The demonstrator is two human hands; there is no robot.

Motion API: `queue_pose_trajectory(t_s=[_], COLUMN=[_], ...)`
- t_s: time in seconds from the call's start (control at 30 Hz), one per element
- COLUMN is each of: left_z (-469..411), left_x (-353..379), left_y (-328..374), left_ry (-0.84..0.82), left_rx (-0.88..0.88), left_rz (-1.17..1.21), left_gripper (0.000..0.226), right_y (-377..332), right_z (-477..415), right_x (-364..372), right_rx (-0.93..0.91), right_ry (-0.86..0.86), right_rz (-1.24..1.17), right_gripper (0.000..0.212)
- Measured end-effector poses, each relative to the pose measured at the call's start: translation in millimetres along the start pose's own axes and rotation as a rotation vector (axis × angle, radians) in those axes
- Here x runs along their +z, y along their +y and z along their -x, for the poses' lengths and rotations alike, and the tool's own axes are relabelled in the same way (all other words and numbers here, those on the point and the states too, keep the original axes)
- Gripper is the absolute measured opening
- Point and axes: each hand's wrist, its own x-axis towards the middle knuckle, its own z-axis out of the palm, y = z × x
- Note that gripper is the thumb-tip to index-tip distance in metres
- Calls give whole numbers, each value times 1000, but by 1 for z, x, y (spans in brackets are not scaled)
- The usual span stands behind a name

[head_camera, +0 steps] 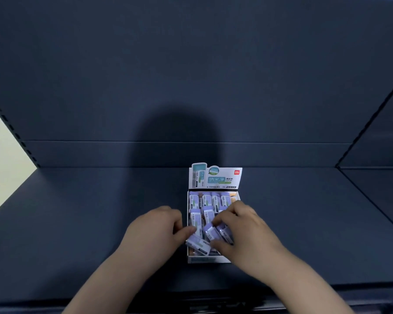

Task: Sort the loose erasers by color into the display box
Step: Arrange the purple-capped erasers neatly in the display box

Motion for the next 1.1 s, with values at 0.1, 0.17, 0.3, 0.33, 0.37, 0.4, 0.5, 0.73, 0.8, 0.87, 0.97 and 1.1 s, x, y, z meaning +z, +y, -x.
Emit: queue_pose_trajectory(t_s=[0.1, 0.17, 0.3, 0.33, 0.37, 0.4, 0.5, 0.73, 0.8, 0.87, 0.97, 1.1], left_z=[-1, -2, -3, -4, -5, -8, -22, -49, -51, -54, -58, -55], left_x=[-1, -2, -4, -4, -5, -5, -6, -2, -2, -3, -4, -6], left_y=[-4, -5, -5, -7, -8, -10, -12, 0, 5, 8, 9, 9], left_ry=[-24, -41, -46, -36, -12, 17, 83, -29, -34, -45, -74, -98], left_rx=[10, 14, 10, 11, 19, 35, 113, 228, 255, 262, 253, 252], left_rz=[6, 15, 78, 100, 118, 123, 42, -325, -328, -319, -329, -375], left_gripper=[40, 40, 39, 37, 33, 28, 27, 69, 64, 58, 48, 46], right_y=[5, 6, 10, 12, 14, 16, 17, 8, 8, 11, 17, 24], right_z=[0, 0, -2, -6, -10, -16, -38, -71, -72, -72, -71, -67], right_x=[0, 0, -4, -8, -13, -18, -29, -25, -23, -20, -19, -26], right_rx=[-16, -33, -45, -35, -22, -5, 41, 98, 106, 127, 133, 108], right_ry=[-21, -38, -45, -15, 29, 68, 58, -201, -210, -223, -223, -125], right_rz=[-66, -66, -62, -64, -58, -44, 3, 190, 185, 127, 54, 67], right_gripper=[33, 33, 37, 38, 38, 36, 33, 49, 53, 56, 55, 45])
